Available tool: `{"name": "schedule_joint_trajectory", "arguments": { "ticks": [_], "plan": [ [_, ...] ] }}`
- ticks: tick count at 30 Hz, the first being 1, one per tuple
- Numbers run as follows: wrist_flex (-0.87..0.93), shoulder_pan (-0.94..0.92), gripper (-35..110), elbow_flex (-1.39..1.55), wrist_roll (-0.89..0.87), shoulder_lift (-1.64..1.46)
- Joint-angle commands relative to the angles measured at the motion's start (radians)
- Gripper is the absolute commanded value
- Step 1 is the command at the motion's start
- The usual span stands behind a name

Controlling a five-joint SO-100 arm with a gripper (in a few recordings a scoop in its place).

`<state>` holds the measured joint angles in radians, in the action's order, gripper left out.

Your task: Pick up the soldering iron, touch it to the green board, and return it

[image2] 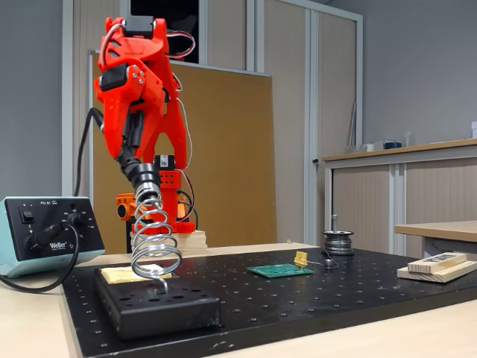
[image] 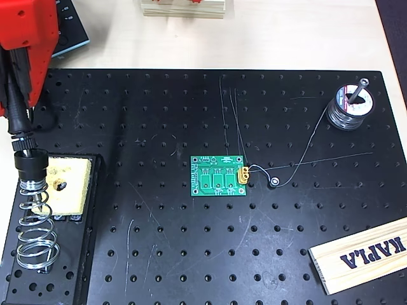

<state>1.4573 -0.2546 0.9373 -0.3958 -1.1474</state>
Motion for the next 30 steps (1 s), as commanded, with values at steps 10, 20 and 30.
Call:
{"name": "schedule_joint_trajectory", "arguments": {
  "ticks": [10, 20, 30],
  "plan": [
    [-0.025, 0.14, 0, -0.123, 0.017, 0.051],
    [-0.028, 0.169, 0, -0.044, -0.052, 0.014],
    [-0.043, 0.19, 0, 0.066, -0.074, -0.08]
  ]
}}
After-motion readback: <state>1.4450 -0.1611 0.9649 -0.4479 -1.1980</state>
